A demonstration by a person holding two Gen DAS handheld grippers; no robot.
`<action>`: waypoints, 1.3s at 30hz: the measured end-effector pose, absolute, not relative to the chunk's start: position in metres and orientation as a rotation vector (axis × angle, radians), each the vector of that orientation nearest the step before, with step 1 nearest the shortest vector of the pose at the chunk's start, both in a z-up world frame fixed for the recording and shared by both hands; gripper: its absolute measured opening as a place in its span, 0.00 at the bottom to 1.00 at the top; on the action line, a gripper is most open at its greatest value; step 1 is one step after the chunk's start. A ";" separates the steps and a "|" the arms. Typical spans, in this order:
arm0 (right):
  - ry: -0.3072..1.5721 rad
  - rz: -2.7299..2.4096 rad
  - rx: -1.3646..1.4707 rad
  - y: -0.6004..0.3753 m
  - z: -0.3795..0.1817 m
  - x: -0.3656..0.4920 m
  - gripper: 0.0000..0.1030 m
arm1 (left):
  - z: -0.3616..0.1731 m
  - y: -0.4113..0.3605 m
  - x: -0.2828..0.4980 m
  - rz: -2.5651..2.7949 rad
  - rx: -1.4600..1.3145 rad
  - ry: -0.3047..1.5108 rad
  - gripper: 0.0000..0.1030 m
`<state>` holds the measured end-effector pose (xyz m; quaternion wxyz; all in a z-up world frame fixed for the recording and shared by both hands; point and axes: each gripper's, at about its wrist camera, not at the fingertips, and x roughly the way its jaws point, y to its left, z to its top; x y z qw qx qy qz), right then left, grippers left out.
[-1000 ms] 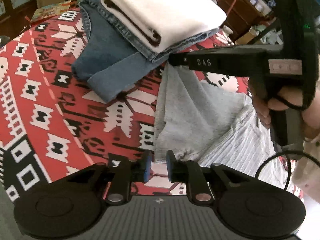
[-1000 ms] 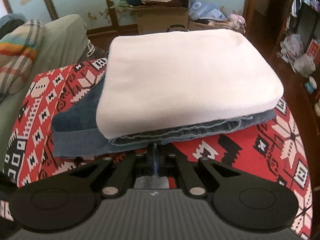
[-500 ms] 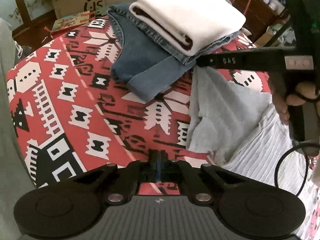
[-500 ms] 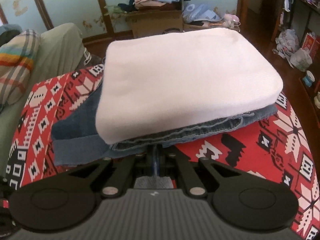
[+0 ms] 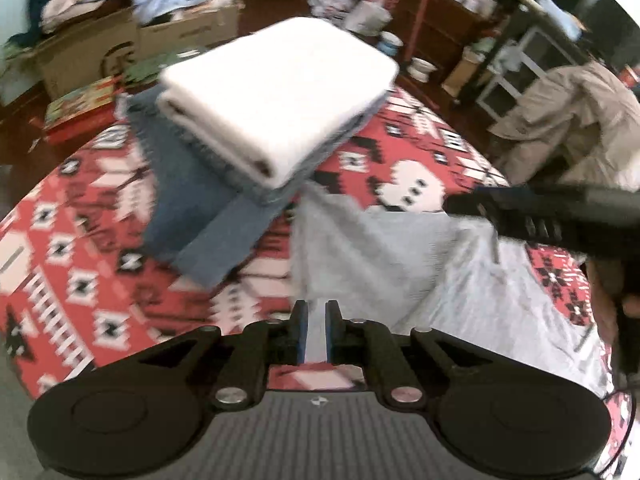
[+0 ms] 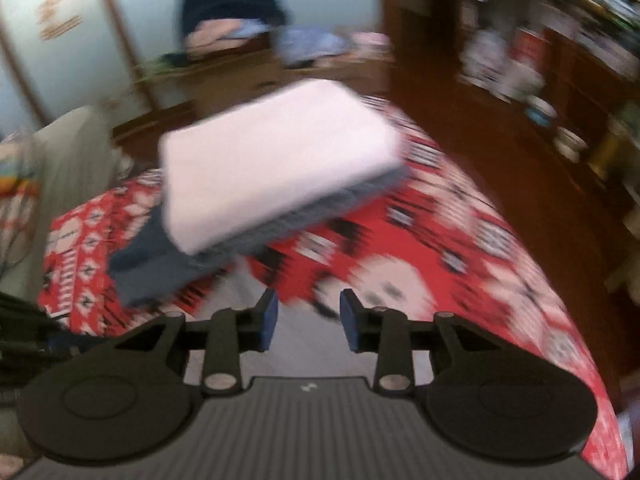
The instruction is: Fold clothes
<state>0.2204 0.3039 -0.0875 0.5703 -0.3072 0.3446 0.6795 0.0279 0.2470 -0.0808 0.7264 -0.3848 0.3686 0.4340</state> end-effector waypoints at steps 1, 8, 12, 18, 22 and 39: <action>0.815 1.556 -0.723 0.296 -0.088 0.230 0.36 | -0.081 0.248 0.036 0.933 -0.836 0.816 0.07; 0.856 1.459 -0.718 0.275 -0.111 0.272 0.19 | -0.097 0.249 0.084 0.804 -0.756 0.836 0.07; 0.861 1.475 -0.723 0.294 -0.133 0.266 0.02 | -0.107 0.256 0.085 0.848 -0.734 0.867 0.07; 0.849 1.440 -0.652 0.318 -0.146 0.264 0.02 | -0.119 0.270 0.076 0.942 -0.723 0.905 0.07; 0.886 1.435 -0.531 0.307 -0.125 0.281 0.04 | -0.107 0.269 0.062 0.898 -0.793 0.841 0.07; 0.850 1.508 -0.675 0.282 -0.143 0.263 0.06 | -0.123 0.231 0.105 0.797 -0.667 0.945 0.12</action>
